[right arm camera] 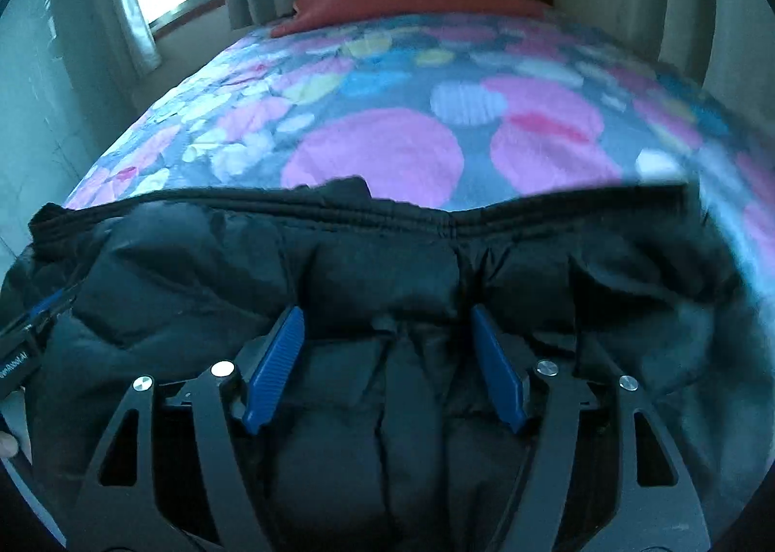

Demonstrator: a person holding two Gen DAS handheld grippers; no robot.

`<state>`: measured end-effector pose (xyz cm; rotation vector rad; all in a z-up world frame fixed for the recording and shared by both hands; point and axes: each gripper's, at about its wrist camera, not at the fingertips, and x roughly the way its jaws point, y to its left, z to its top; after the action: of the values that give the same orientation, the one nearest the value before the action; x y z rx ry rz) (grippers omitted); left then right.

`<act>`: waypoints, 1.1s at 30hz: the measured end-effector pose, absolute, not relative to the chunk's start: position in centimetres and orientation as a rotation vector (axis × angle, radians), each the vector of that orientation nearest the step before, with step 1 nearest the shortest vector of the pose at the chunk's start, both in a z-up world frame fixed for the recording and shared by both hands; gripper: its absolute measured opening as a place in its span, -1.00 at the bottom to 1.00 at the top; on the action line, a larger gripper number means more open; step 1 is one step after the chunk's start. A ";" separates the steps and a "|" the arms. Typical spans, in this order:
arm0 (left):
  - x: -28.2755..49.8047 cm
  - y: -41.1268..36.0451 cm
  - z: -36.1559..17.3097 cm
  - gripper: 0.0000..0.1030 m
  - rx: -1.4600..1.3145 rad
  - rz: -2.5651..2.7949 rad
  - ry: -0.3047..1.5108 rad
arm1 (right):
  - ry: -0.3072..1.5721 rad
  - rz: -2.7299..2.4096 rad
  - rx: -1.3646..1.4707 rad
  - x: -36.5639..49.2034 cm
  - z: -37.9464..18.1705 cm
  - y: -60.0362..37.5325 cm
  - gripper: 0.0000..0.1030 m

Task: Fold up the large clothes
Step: 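Fold the hem up toward the collar and open both tools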

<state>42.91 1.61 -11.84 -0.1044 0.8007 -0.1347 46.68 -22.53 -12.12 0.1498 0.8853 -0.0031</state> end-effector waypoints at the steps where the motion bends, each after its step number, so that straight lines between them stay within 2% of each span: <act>1: 43.1 1.3 -12.1 0.50 -0.085 -0.126 0.796 | 0.879 -0.010 0.142 46.8 -12.4 -22.4 0.36; 5: 43.9 0.4 -13.1 0.51 -0.037 -0.098 0.824 | 0.878 -0.027 0.132 47.2 -12.8 -22.4 0.37; 9: 43.5 1.3 -11.5 0.50 -0.048 -0.130 0.885 | 0.875 0.000 0.158 46.5 -10.8 -23.0 0.35; 14: 42.0 4.9 -8.2 0.50 -0.091 -0.110 0.766 | 0.793 -0.125 0.137 45.5 -7.4 -28.3 0.35; 20: 44.8 7.8 -11.5 0.50 -0.114 -0.026 0.846 | 0.916 -0.172 0.270 46.6 -12.7 -33.7 0.38; 24: 45.6 7.1 -13.3 0.52 -0.086 -0.003 0.863 | 0.894 -0.182 0.260 46.8 -13.7 -33.5 0.45; 33: 46.0 7.2 -14.5 0.56 -0.103 -0.004 0.858 | 0.856 -0.200 0.254 46.5 -14.0 -33.2 0.46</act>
<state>46.02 7.19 -14.51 -0.1034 0.8581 -0.0041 46.53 -33.16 -13.98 0.2536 0.8560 -0.2002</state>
